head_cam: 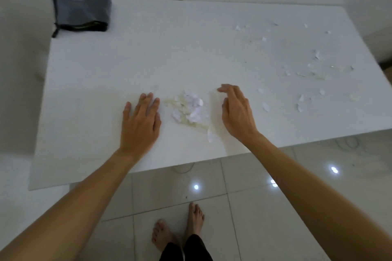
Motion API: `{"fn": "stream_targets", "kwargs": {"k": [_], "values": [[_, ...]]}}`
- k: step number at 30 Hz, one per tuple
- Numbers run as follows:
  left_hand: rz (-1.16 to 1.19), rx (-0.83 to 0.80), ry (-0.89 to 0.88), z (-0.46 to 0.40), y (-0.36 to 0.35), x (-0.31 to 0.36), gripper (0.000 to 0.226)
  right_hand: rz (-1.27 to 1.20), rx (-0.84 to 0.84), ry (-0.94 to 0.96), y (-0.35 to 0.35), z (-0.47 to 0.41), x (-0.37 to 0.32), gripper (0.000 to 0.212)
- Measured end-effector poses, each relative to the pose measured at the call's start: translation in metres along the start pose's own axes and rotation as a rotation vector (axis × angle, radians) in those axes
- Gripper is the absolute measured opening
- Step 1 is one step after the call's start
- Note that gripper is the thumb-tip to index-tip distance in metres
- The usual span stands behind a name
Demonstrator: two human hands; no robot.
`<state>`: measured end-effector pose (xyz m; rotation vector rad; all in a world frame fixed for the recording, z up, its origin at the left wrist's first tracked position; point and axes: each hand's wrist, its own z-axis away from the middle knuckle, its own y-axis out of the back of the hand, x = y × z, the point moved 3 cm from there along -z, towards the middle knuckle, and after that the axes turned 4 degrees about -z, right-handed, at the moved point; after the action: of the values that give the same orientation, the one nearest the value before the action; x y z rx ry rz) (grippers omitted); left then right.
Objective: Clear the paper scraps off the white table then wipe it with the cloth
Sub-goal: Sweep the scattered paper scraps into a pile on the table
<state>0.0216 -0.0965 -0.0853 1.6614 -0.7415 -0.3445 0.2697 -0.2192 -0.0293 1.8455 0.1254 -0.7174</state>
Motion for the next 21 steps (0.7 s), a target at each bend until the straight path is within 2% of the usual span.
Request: {"fn": "stream_targets", "kwargs": {"k": [4, 6, 9, 13, 15, 17, 19, 21], "values": [[0.027, -0.036, 0.124, 0.003, -0.001, 0.018, 0.052, 0.113, 0.028, -0.456, 0.016, 0.010, 0.069, 0.046], [0.042, -0.048, 0.143, 0.006, -0.002, 0.020, 0.053, 0.059, 0.012, -0.530, 0.015, 0.014, 0.085, 0.049], [0.070, -0.051, 0.157, 0.006, -0.002, 0.017, 0.052, -0.055, -0.042, -0.404, -0.001, 0.022, 0.067, 0.049], [0.073, -0.052, 0.158, 0.004, -0.002, 0.017, 0.050, -0.154, -0.229, -0.053, -0.030, 0.045, 0.002, 0.049], [0.079, -0.051, 0.157, 0.005, -0.003, 0.017, 0.050, -0.229, -0.256, 0.042, -0.028, 0.046, -0.016, 0.046], [0.073, -0.041, 0.159, 0.005, -0.004, 0.016, 0.050, -0.256, -0.157, 0.014, -0.020, 0.033, -0.012, 0.040], [0.072, -0.021, 0.159, 0.005, -0.005, 0.016, 0.049, -0.214, -0.034, -0.134, -0.013, 0.012, 0.007, 0.041], [0.075, -0.015, 0.150, 0.005, -0.004, 0.017, 0.047, -0.170, -0.055, -0.306, -0.011, -0.007, 0.025, 0.048]]}}
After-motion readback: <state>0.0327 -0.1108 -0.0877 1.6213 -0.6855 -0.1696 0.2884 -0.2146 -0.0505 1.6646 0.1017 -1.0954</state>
